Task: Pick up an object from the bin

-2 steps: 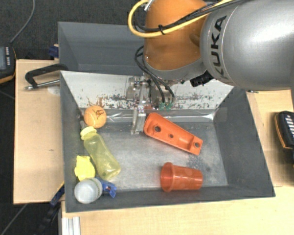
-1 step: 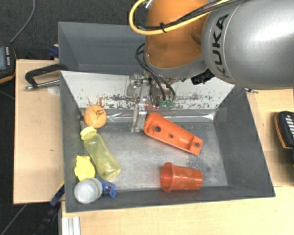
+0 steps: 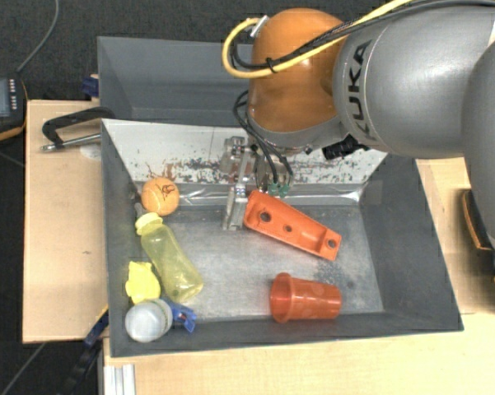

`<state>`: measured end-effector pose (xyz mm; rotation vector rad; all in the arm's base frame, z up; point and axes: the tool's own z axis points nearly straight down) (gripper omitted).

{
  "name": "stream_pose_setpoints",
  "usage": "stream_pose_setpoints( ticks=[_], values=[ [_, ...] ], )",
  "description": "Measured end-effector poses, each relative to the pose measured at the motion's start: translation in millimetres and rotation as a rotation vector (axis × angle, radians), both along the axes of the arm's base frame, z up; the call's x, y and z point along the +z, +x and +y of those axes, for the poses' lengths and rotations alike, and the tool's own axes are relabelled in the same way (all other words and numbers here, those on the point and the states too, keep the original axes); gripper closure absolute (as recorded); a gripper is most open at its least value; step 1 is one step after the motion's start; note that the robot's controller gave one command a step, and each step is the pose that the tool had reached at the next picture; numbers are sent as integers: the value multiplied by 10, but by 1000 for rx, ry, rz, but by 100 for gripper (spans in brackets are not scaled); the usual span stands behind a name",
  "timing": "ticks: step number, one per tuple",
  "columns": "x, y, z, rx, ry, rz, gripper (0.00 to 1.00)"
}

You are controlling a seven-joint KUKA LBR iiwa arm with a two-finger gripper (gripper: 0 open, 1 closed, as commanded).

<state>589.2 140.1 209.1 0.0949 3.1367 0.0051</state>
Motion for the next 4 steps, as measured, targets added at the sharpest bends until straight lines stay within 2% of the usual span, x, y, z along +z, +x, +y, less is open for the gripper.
stream_pose_setpoints(
  ticks=[1, 2, 3, 4],
  values=[
    [-432, -23, -84, -20, -3, 9, 0],
    [-703, -106, -502, -35, 2, 0, 0],
    [-787, -111, -694, -40, -1, 7, 0],
    [-478, -37, -781, 126, 2, -4, 0]
  ],
)
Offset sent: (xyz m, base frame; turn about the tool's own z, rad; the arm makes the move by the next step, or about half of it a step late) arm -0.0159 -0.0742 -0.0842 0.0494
